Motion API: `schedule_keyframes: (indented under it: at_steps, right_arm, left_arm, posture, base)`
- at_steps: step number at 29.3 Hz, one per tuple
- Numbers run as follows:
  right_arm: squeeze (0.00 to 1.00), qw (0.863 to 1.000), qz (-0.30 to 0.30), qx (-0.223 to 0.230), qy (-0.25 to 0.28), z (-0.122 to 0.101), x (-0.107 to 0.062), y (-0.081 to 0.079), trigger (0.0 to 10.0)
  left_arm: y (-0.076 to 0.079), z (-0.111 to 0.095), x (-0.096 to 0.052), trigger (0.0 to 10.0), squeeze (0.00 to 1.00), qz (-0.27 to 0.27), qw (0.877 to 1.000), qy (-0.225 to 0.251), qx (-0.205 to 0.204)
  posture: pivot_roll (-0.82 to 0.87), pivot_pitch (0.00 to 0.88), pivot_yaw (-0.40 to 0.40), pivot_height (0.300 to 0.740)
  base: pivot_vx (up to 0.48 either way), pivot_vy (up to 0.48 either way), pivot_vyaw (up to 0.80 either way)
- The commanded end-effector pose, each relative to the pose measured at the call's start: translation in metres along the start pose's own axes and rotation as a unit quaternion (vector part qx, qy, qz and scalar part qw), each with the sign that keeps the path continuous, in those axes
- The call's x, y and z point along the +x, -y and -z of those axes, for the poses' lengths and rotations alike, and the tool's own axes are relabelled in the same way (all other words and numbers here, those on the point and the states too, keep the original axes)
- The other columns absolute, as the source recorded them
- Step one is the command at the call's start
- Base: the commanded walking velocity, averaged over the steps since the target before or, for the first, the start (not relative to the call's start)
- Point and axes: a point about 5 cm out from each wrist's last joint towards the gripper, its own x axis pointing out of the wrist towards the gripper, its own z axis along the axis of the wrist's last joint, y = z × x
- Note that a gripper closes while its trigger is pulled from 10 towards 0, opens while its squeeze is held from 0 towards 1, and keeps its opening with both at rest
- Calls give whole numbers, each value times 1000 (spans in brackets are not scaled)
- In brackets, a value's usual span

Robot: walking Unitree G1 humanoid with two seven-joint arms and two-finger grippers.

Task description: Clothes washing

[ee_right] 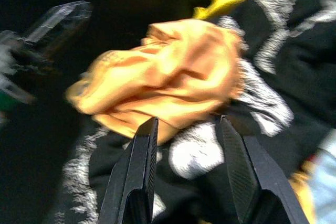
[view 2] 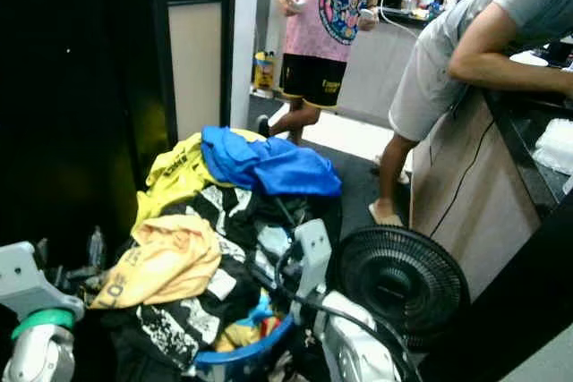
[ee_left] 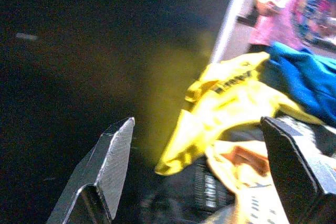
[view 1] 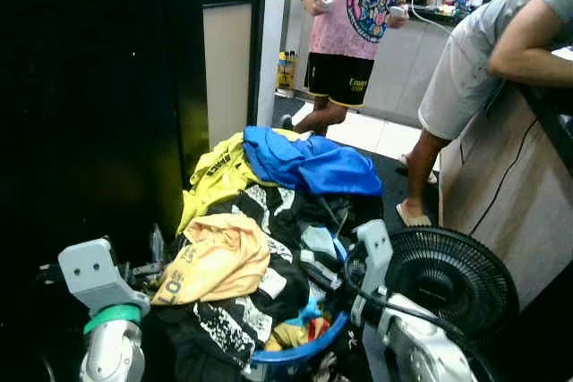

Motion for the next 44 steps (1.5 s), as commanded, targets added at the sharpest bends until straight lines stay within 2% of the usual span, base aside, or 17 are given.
schedule_keyframes:
  at_steps: [1,6,7,10,12,13,19,21,22,29,35,36,37,41,42,43,44]
  right_arm:
    - [0,1000,-12,3,-6,0,-2,-1,10000]
    - [0,1000,-5,-8,-20,3,13,7,10000]
    - [0,1000,-5,-8,-20,3,13,7,10000]
    - [0,1000,7,-7,-26,4,35,11,10000]
    - [0,999,19,-7,-29,4,40,12,10000]
    - [1000,999,42,0,-29,4,45,16,10000]
    - [1000,997,77,12,-17,-3,55,20,10000]
    - [1000,998,61,9,-14,-5,59,17,10000]
    - [1000,1000,25,6,-13,-8,64,9,10000]
    - [1000,998,-59,9,4,-10,70,-7,10000]
    - [1000,998,-58,-14,-9,-4,75,-9,10000]
    - [141,998,-52,-18,-14,-1,77,-9,10000]
    - [0,998,-49,-20,-19,0,79,-9,10000]
    - [0,998,-43,-17,-34,3,83,-10,10000]
    - [0,998,-39,-19,-37,3,85,-10,4706]
    - [0,998,-37,-21,-39,3,86,-10,4706]
    - [0,998,-37,-19,-40,3,87,-11,0]
  left_arm:
    - [2,3,-3,10000,0,11,1000,-11,-1]
    - [4,8,0,10000,0,3,999,-16,44]
    - [4,8,0,10000,0,3,999,-16,44]
    - [3,8,2,10000,0,-2,999,-15,46]
    - [3,8,3,10000,0,0,999,-14,43]
    - [3,7,3,10000,0,2,999,-13,38]
    - [2,3,3,10000,0,5,1000,-6,30]
    - [1,2,2,10000,0,6,1000,-5,28]
    - [1,1,0,10000,0,8,1000,-4,25]
    - [1,2,0,10000,0,1,1000,-1,27]
    - [3,3,1,10000,0,2,1000,-1,28]
    - [4,3,2,10000,0,4,1000,-1,28]
    - [4,4,2,10000,0,6,1000,-2,28]
    - [7,5,3,10000,0,17,999,-6,30]
    - [7,6,3,10000,0,19,999,-7,30]
    - [8,6,3,10000,0,19,999,-8,30]
    - [8,5,3,10000,0,20,999,-8,30]
  posture:
    - [80,0,-42,740]
    - [78,1,-44,740]
    - [78,1,-44,740]
    - [78,5,-46,740]
    - [81,7,-48,740]
    - [84,12,-51,740]
    - [90,23,-54,740]
    - [91,26,-56,740]
    - [92,27,-60,740]
    - [90,26,-63,740]
    - [85,30,-57,740]
    - [85,30,-56,740]
    - [84,32,-55,740]
    - [84,34,-55,740]
    - [86,34,-54,740]
    - [87,33,-54,740]
    - [87,31,-53,740]
  base:
    - [0,0,0]
    - [0,0,0]
    - [0,0,0]
    - [0,0,0]
    - [0,0,0]
    - [0,0,0]
    - [0,0,0]
    - [0,0,0]
    - [0,0,0]
    - [0,0,0]
    - [0,0,0]
    - [0,0,0]
    - [0,0,0]
    - [0,0,0]
    - [0,0,0]
    - [0,0,0]
    - [0,0,0]
